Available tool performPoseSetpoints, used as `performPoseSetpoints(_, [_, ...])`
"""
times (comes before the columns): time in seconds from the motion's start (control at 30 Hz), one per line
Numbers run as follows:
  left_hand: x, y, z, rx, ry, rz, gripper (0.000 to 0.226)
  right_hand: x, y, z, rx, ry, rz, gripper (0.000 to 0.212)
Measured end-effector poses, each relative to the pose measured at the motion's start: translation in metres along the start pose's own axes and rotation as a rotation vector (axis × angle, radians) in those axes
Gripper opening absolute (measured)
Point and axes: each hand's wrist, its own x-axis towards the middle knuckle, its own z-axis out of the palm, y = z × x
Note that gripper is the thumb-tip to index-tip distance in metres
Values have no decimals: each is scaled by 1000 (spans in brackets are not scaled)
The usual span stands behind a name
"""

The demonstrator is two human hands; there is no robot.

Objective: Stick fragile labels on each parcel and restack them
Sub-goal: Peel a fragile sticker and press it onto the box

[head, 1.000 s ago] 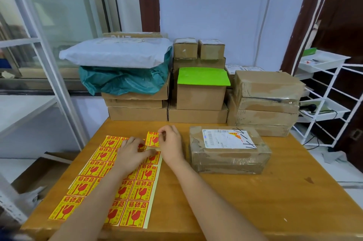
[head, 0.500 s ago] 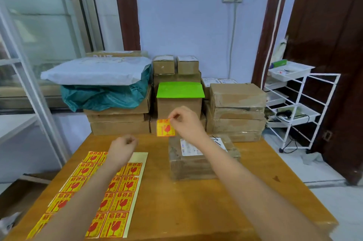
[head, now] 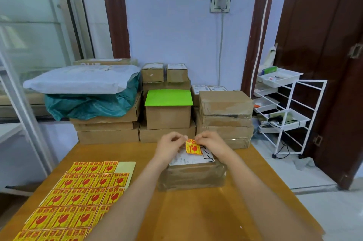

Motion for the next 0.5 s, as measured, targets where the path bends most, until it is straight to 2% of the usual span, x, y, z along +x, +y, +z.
performPoseSetpoints(0.1, [-2,-2,-2,8,-11,18,8,0,4,2,10,24,-34,25])
performPoseSetpoints(0.4, [-5,-4,0,132,-7,28,20,1,12,5,-124,46,-63,12])
performPoseSetpoints(0.5, [-3,-6,1,198,-6,39,20,1,14,5,-141,50,-66,14])
